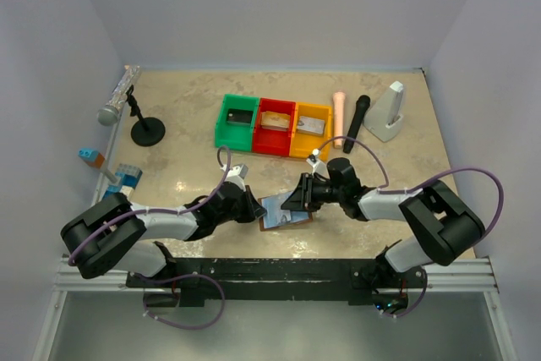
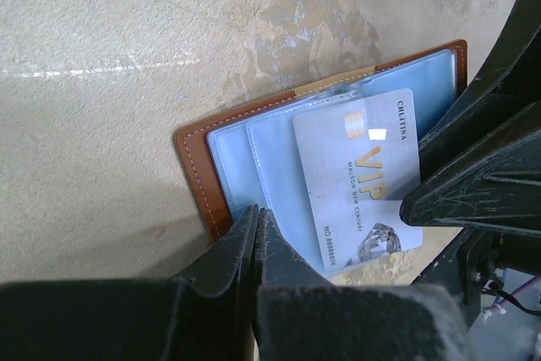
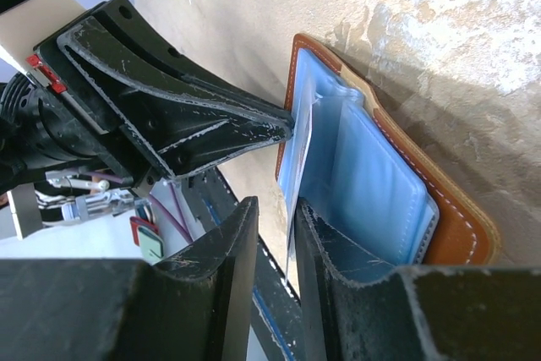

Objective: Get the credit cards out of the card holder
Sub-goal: Remove the credit card from the card holder.

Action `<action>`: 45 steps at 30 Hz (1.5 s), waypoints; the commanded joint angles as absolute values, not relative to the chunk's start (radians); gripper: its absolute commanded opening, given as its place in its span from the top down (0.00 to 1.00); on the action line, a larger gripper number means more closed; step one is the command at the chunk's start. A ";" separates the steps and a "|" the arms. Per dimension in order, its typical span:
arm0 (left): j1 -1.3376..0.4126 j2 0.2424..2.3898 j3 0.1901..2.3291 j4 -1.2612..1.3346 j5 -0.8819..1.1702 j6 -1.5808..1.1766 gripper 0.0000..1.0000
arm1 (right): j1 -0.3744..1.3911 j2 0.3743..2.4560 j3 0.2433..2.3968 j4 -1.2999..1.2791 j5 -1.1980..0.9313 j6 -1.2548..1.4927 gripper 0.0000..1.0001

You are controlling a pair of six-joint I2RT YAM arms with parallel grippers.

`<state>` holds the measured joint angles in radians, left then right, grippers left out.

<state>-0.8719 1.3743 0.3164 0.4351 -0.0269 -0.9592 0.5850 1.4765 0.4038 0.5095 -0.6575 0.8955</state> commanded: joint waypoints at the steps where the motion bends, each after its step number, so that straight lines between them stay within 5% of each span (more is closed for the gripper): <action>1: -0.873 1.411 0.291 0.302 -0.075 -0.940 1.00 | 0.575 1.437 0.422 0.514 -0.684 0.873 0.73; 14: -0.873 1.407 0.278 0.316 -0.077 -0.946 1.00 | 0.566 1.431 0.420 0.492 -0.680 0.862 0.80; 25: -0.873 1.397 0.264 0.328 -0.078 -0.953 1.00 | 0.549 1.398 0.426 0.434 -0.684 0.841 1.00; 45: -0.873 1.332 0.268 0.365 -0.075 -0.928 1.00 | 0.503 1.082 0.537 -0.093 -0.591 0.632 1.00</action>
<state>-0.8719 1.3491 0.2821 0.4473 -0.0532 -0.9672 0.5083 1.1896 0.4583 0.0818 -0.6334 0.7242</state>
